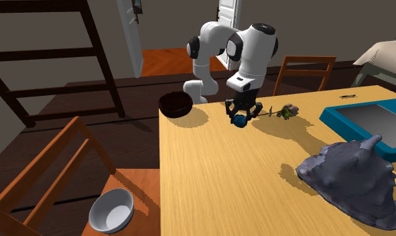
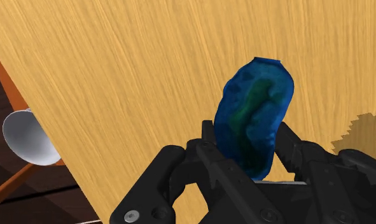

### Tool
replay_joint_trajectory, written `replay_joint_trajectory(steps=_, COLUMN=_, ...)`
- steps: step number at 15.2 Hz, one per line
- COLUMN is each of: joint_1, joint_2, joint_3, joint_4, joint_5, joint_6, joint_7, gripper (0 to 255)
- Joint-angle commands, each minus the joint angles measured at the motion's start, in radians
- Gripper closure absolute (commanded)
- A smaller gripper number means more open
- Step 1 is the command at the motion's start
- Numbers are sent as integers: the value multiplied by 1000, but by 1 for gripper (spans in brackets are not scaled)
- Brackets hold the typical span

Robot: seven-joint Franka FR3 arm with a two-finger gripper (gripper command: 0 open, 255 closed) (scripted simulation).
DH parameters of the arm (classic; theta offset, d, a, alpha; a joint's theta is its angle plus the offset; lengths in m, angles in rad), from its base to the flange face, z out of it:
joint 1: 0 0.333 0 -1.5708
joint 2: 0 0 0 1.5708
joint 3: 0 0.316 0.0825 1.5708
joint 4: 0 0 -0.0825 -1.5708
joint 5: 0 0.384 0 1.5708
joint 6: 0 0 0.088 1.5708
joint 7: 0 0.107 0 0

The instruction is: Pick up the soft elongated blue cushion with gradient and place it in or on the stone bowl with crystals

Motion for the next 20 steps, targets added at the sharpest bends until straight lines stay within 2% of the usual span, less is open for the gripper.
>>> replay_joint_trajectory(steps=1, joint_1=-23, joint_2=-83, joint_3=-15, joint_4=-96, joint_5=26, joint_6=19, joint_7=-35, gripper=255)
replay_joint_trajectory(steps=10, joint_1=-85, joint_2=-404, joint_3=-126, joint_4=-433, joint_5=87, joint_6=52, joint_7=-216, gripper=255)
replay_joint_trajectory(steps=20, joint_1=-131, joint_2=-685, joint_3=-278, joint_4=-667, joint_5=53, joint_6=13, joint_7=-412, gripper=255)
